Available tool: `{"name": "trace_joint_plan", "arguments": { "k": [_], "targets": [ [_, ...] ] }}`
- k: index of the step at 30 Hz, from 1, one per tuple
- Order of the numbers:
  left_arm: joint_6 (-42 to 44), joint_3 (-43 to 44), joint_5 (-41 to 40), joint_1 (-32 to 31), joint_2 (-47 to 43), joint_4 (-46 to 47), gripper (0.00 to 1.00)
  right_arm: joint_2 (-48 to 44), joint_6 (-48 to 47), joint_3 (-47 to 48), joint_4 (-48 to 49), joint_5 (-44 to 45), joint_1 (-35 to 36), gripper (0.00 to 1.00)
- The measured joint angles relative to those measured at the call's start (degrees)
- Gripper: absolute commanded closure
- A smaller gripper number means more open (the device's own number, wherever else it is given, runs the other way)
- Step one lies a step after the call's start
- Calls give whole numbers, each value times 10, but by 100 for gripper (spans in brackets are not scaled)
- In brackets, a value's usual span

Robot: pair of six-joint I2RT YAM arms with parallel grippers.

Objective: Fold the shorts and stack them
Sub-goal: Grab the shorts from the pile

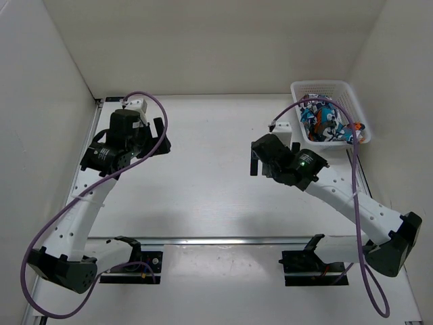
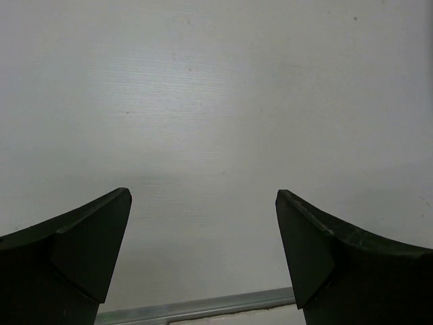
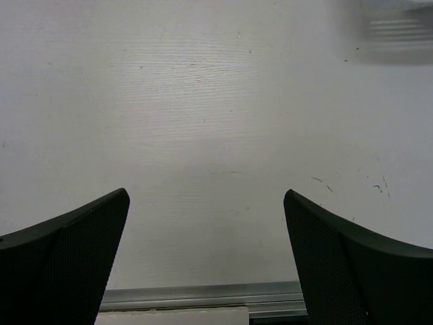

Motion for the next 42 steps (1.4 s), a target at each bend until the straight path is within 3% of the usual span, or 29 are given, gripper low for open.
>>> {"name": "trace_joint_plan", "arguments": {
  "k": [7,10,15,19,27,29,30,31,32,33,37,42],
  "targets": [
    [4,-20,18,0,0,-1,1,4,24,12,-36,27,-1,1],
    [5,-20,17,0,2,-1,1,4,17,23,-44,32,-33,1],
    [9,-18,19,0,19,-1,1,42,-43,85,-33,-12,-235,1],
    [14,-7,23,0,57,0,1,148,-83,184,-13,-82,-405,1],
    [22,15,31,0,129,0,1,459,-109,453,-6,-169,-536,1],
    [23,23,33,0,140,1,1,534,-111,513,-7,-184,-552,12],
    [23,26,35,0,145,2,1,572,-111,545,-10,-193,-559,29],
    [23,30,35,0,148,1,1,596,-114,563,-10,-201,-564,68],
    [23,33,37,0,152,1,1,622,-113,583,-13,-214,-569,89],
    [23,35,38,0,153,2,1,637,-111,593,-14,-223,-573,100],
    [25,42,43,0,157,2,1,627,-99,600,-28,-237,-573,100],
    [29,64,43,0,176,-1,1,494,-128,615,-17,-242,-514,100]
  ]
}}
